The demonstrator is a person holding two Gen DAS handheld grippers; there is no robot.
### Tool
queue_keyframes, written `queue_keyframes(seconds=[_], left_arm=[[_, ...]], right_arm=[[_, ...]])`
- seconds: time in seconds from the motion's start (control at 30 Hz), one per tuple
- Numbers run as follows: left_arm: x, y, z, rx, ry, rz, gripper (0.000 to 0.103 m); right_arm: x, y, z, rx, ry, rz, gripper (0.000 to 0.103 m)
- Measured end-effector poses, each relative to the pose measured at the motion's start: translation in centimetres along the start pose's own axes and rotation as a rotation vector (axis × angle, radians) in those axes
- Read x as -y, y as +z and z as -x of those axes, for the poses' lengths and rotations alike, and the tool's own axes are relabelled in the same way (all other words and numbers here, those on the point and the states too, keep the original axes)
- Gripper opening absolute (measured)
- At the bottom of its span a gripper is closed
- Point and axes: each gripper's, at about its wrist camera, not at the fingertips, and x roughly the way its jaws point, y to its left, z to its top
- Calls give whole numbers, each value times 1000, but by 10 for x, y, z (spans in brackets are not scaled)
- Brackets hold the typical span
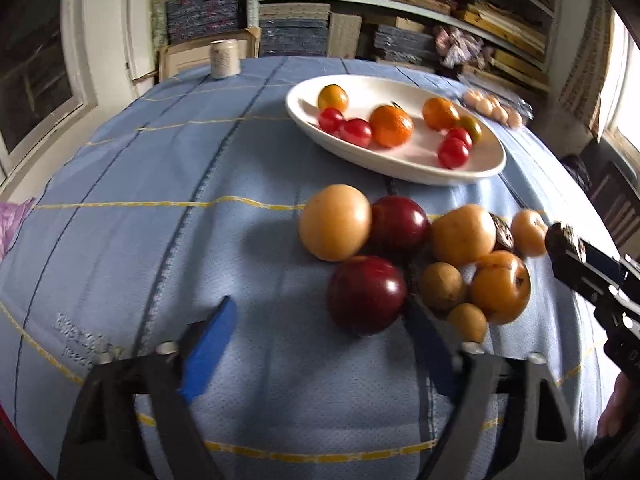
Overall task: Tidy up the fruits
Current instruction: 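Grasp a dark brown round fruit with the right gripper while the left grasps a red plum, then carry the red plum and dark brown fruit onto the white plate and release both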
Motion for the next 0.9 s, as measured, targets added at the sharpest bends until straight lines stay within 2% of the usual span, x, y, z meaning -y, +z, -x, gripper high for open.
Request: queue_keyframes(seconds=[0.07,0.23,0.5,0.9], left_arm=[[7,0,-3,-7,-7,-32,61],[12,-2,-3,2,-45,-51,39],[0,-3,10,49,-87,4,39],[0,-5,24,65,-110,6,39]], right_arm=[[1,0,1,2,1,-3,44],[3,0,1,4,1,-10,44],[4,-1,2,11,-1,-10,44],[1,-2,7,33,-11,-4,44]])
